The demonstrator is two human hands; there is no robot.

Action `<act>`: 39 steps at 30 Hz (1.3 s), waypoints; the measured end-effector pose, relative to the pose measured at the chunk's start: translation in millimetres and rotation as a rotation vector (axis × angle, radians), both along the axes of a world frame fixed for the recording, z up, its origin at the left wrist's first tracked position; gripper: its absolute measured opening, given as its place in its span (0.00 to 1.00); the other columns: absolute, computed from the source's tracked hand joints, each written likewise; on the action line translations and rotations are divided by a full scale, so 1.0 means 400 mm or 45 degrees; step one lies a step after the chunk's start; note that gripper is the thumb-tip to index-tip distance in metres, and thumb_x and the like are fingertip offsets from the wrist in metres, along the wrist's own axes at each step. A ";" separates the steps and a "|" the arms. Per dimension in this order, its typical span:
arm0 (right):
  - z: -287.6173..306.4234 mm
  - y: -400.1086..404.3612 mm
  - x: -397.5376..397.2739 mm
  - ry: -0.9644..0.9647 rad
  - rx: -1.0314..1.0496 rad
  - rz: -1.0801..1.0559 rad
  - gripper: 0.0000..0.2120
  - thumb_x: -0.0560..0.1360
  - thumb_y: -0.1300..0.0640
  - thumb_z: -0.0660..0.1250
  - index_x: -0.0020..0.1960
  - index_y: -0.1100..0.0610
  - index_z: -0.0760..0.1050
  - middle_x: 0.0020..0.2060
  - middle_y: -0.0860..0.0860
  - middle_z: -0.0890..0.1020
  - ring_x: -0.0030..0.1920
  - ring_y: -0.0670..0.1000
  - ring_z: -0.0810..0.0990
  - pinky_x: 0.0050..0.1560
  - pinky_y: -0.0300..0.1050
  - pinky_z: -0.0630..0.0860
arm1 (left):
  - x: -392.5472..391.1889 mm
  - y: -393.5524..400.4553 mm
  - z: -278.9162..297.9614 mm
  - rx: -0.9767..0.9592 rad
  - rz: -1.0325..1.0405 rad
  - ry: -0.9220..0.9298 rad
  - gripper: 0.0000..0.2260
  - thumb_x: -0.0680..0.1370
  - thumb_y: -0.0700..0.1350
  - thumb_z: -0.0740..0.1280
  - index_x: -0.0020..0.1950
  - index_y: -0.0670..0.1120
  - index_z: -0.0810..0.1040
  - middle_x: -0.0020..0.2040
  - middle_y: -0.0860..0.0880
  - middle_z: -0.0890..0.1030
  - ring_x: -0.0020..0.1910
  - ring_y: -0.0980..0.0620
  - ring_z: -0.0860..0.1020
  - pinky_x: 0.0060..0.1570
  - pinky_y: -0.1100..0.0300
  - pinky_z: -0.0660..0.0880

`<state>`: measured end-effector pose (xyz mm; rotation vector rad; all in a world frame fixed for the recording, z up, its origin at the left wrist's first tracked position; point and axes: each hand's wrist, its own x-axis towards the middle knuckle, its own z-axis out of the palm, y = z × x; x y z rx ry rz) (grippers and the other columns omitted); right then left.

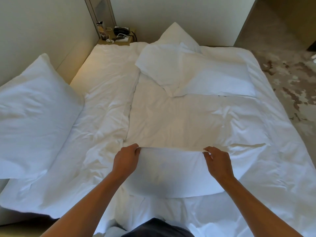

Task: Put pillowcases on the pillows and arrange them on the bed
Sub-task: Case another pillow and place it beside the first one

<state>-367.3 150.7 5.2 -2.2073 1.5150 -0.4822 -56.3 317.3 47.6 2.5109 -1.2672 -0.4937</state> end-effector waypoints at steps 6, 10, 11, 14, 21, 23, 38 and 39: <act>0.133 0.001 0.068 -0.044 0.004 -0.140 0.08 0.83 0.54 0.67 0.54 0.53 0.85 0.44 0.49 0.88 0.44 0.52 0.86 0.47 0.41 0.74 | 0.061 0.009 0.117 -0.299 -0.036 0.041 0.14 0.84 0.49 0.58 0.39 0.49 0.73 0.31 0.51 0.77 0.32 0.52 0.77 0.31 0.58 0.70; 0.278 -0.016 0.169 -0.130 -0.091 -0.122 0.10 0.83 0.54 0.66 0.56 0.54 0.86 0.45 0.52 0.89 0.48 0.55 0.87 0.50 0.44 0.76 | 0.166 -0.015 0.254 -0.482 -0.044 -0.016 0.15 0.84 0.51 0.59 0.38 0.50 0.73 0.31 0.53 0.77 0.32 0.54 0.76 0.30 0.59 0.67; 0.313 -0.016 0.203 -0.159 -0.133 -0.106 0.10 0.83 0.54 0.67 0.57 0.55 0.86 0.45 0.53 0.89 0.48 0.56 0.87 0.51 0.45 0.77 | 0.201 -0.013 0.291 -0.517 -0.039 -0.039 0.15 0.84 0.51 0.59 0.38 0.51 0.73 0.32 0.53 0.77 0.32 0.53 0.76 0.30 0.59 0.67; 0.399 -0.014 0.318 -0.223 -0.196 -0.053 0.10 0.83 0.54 0.66 0.57 0.56 0.86 0.46 0.53 0.89 0.49 0.57 0.86 0.51 0.45 0.75 | 0.311 0.010 0.383 -0.592 -0.005 -0.082 0.15 0.84 0.50 0.59 0.41 0.49 0.78 0.36 0.52 0.80 0.36 0.50 0.78 0.36 0.55 0.74; 0.441 0.059 0.637 -0.320 -0.180 0.121 0.11 0.84 0.53 0.66 0.57 0.54 0.86 0.43 0.51 0.87 0.46 0.55 0.84 0.47 0.44 0.73 | 0.548 0.180 0.412 -0.624 0.231 -0.094 0.15 0.85 0.49 0.59 0.45 0.47 0.82 0.39 0.50 0.82 0.39 0.48 0.78 0.40 0.55 0.73; 0.427 0.092 0.724 -0.303 -0.180 0.177 0.10 0.83 0.55 0.66 0.56 0.55 0.86 0.43 0.52 0.87 0.47 0.55 0.84 0.46 0.43 0.71 | 0.602 0.245 0.388 -0.597 0.308 -0.079 0.15 0.84 0.49 0.60 0.43 0.45 0.80 0.37 0.49 0.81 0.38 0.46 0.79 0.38 0.52 0.75; 0.097 0.302 1.207 0.264 -0.001 0.540 0.11 0.84 0.57 0.65 0.61 0.58 0.84 0.56 0.56 0.85 0.55 0.61 0.85 0.60 0.51 0.79 | 0.923 0.585 0.002 -0.337 0.670 0.258 0.12 0.84 0.47 0.62 0.44 0.48 0.80 0.36 0.49 0.80 0.38 0.45 0.80 0.36 0.57 0.71; 0.070 0.314 1.218 0.274 0.018 0.520 0.11 0.84 0.57 0.65 0.61 0.58 0.84 0.55 0.56 0.86 0.54 0.61 0.85 0.59 0.52 0.79 | 0.932 0.595 -0.028 -0.322 0.672 0.279 0.12 0.84 0.48 0.62 0.43 0.49 0.80 0.36 0.50 0.79 0.37 0.45 0.79 0.36 0.57 0.71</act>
